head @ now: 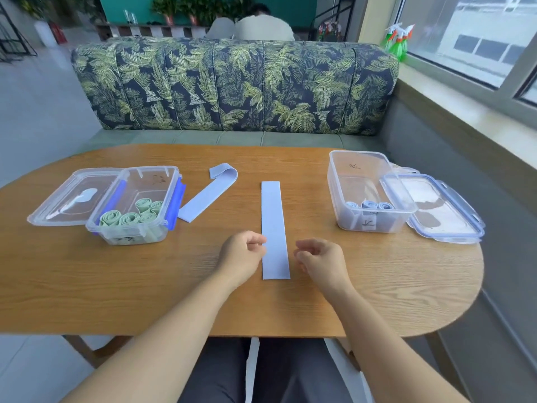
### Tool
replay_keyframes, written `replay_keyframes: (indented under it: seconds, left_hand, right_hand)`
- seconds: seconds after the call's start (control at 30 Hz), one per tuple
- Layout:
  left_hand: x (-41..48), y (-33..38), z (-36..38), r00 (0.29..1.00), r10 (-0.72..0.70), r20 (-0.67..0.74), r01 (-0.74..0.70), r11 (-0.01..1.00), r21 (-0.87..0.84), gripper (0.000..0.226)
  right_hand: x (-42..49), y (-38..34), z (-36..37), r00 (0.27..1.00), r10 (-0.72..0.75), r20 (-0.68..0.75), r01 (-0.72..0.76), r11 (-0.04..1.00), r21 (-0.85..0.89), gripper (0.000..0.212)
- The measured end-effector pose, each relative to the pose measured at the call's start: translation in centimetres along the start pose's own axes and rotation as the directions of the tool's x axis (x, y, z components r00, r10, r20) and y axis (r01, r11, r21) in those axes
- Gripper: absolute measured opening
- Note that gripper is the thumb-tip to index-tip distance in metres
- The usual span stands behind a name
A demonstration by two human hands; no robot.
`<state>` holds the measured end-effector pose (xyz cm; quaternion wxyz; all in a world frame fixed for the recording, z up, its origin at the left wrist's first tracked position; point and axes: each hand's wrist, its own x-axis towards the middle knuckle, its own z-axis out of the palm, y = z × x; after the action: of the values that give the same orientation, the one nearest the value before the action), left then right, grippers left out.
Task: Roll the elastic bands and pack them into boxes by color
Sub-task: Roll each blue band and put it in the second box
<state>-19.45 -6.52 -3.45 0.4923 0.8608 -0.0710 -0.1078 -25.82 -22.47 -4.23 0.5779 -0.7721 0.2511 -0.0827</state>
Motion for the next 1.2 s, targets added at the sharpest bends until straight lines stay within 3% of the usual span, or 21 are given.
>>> replay_keyframes:
  seconds: [0.13, 0.37, 0.67, 1.2]
  left_hand:
    - [-1.9, -0.7, 0.0, 0.995, 0.092, 0.034, -0.095, 0.986, 0.135, 0.012]
    - [-3.5, -0.8, 0.4, 0.976, 0.164, 0.144, -0.202, 0.927, 0.316, 0.013]
    - [-2.7, -0.6, 0.5, 0.956, 0.226, 0.188, -0.286, 0.861, 0.421, 0.006]
    - [-2.7, -0.7, -0.1, 0.943, 0.230, 0.240, -0.310, 0.868, 0.388, 0.007]
  right_hand:
    - [-1.8, 0.8, -0.5, 0.985, -0.141, 0.096, 0.160, 0.960, -0.231, 0.017]
    - [-2.5, 1.1, 0.0, 0.913, -0.318, 0.257, 0.408, 0.743, -0.530, 0.021]
    - [-1.9, 0.6, 0.2, 0.862, -0.383, 0.333, 0.507, 0.632, -0.586, 0.019]
    - [-2.0, 0.4, -0.5, 0.833, -0.399, 0.383, 0.553, 0.588, -0.591, 0.019]
